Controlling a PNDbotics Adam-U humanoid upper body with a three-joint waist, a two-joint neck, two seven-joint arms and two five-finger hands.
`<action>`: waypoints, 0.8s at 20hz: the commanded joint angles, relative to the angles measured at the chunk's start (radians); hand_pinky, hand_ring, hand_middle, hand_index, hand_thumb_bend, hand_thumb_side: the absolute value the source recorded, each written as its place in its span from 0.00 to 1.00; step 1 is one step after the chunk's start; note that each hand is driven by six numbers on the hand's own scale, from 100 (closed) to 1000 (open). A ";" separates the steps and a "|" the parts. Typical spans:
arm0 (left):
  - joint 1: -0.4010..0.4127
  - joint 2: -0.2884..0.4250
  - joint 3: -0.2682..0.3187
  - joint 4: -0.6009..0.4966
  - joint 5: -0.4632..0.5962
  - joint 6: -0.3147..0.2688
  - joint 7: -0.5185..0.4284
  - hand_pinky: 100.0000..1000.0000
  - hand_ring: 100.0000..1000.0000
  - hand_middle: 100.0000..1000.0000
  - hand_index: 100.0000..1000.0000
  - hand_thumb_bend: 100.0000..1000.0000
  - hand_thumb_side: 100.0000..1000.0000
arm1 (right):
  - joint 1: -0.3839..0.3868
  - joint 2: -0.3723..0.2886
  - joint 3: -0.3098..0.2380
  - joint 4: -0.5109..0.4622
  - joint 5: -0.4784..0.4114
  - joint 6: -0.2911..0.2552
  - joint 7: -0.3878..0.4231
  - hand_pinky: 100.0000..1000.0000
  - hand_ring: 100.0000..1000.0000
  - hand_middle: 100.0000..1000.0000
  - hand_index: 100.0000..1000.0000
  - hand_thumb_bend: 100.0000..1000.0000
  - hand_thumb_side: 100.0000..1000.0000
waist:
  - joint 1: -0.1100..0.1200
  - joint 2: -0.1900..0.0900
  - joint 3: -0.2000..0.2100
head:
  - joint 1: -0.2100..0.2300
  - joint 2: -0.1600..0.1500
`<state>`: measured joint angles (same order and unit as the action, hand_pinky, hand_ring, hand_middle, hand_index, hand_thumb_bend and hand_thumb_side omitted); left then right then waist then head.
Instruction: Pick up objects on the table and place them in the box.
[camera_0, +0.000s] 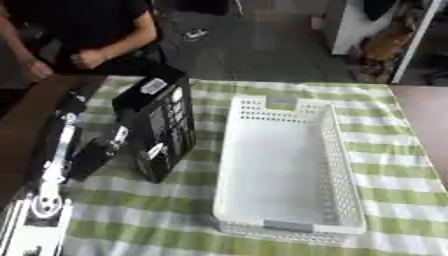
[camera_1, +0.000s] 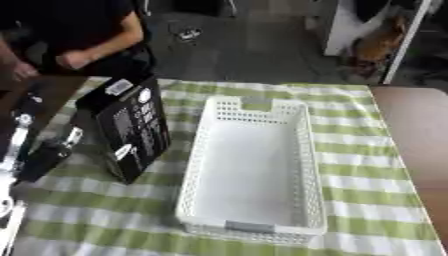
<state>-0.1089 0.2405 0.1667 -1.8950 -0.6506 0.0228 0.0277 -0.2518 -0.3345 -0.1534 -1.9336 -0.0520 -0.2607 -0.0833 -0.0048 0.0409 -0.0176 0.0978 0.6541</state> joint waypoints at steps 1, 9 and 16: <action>-0.018 0.014 -0.005 -0.005 -0.007 0.001 -0.004 0.87 0.94 0.99 0.97 0.86 0.78 | -0.006 -0.015 -0.004 -0.010 -0.007 -0.002 0.002 0.73 0.79 0.84 0.96 0.00 0.71 | -0.001 -0.007 -0.002 | 0.009 -0.008; -0.056 0.015 -0.014 0.019 -0.009 0.000 -0.013 0.88 0.94 0.99 0.97 0.85 0.78 | -0.006 -0.013 -0.002 -0.009 -0.009 -0.003 0.005 0.73 0.79 0.84 0.96 0.00 0.71 | -0.002 -0.009 -0.002 | 0.012 -0.008; -0.091 0.014 -0.018 0.060 -0.020 -0.001 -0.016 0.87 0.94 0.99 0.97 0.84 0.78 | -0.005 -0.013 -0.002 -0.008 -0.010 -0.003 0.006 0.73 0.79 0.84 0.96 0.00 0.71 | -0.003 -0.009 -0.002 | 0.014 -0.008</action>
<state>-0.1846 0.2406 0.1487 -1.8291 -0.6655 0.0251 0.0138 -0.2518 -0.3345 -0.1530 -1.9334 -0.0591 -0.2640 -0.0793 -0.0076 0.0409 -0.0186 0.1061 0.6541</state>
